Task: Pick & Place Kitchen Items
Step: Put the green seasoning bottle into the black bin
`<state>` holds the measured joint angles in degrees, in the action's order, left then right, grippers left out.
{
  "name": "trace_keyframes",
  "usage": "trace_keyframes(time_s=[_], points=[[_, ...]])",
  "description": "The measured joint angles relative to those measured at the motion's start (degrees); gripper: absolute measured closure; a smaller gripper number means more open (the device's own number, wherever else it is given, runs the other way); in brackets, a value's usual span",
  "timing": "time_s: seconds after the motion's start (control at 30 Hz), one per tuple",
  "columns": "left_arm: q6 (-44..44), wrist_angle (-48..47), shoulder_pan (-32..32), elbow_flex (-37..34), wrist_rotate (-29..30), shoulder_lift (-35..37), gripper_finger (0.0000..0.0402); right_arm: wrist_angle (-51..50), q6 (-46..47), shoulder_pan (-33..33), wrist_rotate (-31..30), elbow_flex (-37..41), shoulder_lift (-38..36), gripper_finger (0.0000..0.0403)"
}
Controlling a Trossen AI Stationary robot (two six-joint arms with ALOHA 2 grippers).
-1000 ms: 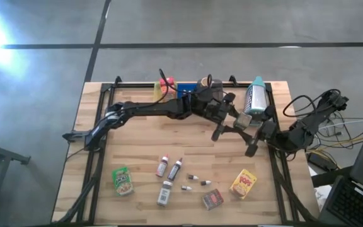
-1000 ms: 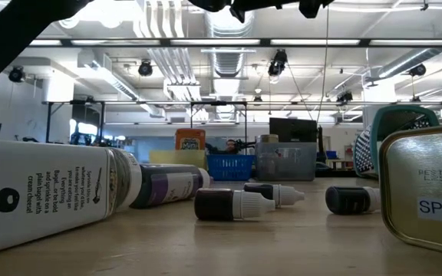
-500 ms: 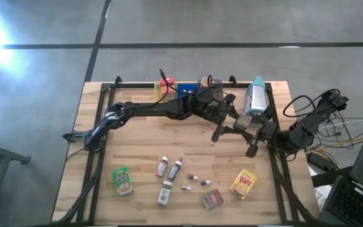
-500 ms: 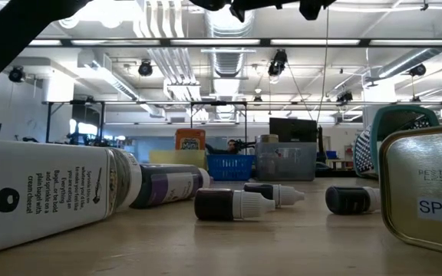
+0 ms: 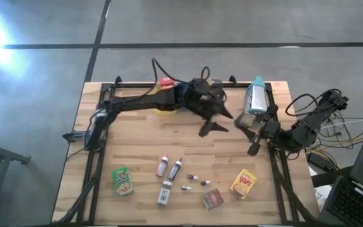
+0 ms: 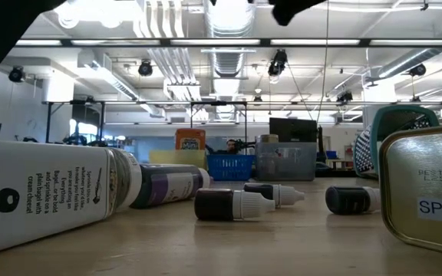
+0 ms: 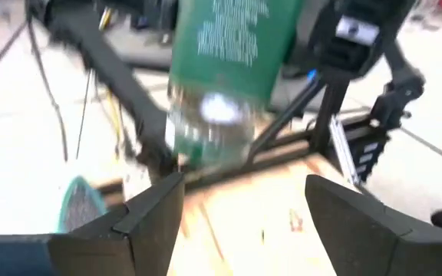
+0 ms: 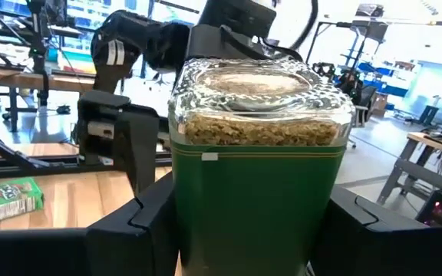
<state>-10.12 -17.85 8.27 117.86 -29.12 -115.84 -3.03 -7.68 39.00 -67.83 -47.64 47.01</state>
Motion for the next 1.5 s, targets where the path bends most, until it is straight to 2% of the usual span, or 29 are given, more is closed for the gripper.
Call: trace_keyframes(time_s=[0.2,0.3,0.47,0.6,0.73,0.83,0.93,1.0,1.1,1.23,1.5], points=[[0.7,-12.2,2.4,0.0,1.9,3.8,0.0124,-1.4,-1.5,0.0,0.0,0.1,-0.1,0.0203],[3.5,-12.3,2.8,0.0,2.1,4.2,0.0124,-1.5,-6.7,-0.1,-1.0,0.1,0.6,0.0205],[6.3,-9.9,2.9,-0.2,1.8,4.2,0.0129,-2.8,-18.8,-0.1,-7.8,0.1,3.7,0.02],[9.5,-5.2,2.9,-3.0,-1.5,4.4,0.0134,-2.8,-27.2,0.0,-10.1,0.1,7.0,0.0201],[18.0,3.8,3.7,-8.4,-12.5,4.4,0.0138,-2.7,-33.1,0.0,-11.4,-0.2,10.6,0.0206],[27.5,14.4,4.9,-13.3,-22.1,4.4,0.014,-2.7,-35.5,0.0,-11.9,-0.7,13.2,0.0204],[38.5,27.4,6.0,-17.6,-27.6,4.4,0.014,-2.6,-36.9,0.0,-11.9,-1.0,15.4,0.0201],[45.8,34.7,7.1,-19.6,-29.6,4.4,0.014,-2.6,-38.5,0.0,-12.1,-1.1,16.9,0.0203],[53.5,40.8,8.5,-21.7,-30.6,4.4,0.014,-2.6,-41.5,0.0,-13.9,-1.5,18.9,0.0206],[59.4,40.8,9.3,-23.1,-30.4,4.4,0.014,-2.8,-47.3,-0.9,-17.7,-2.4,21.7,0.0204],[72.9,39.1,8.7,-24.5,-33.7,4.4,0.014,-5.7,-52.0,-4.8,-14.8,-4.8,25.2,0.0206]])
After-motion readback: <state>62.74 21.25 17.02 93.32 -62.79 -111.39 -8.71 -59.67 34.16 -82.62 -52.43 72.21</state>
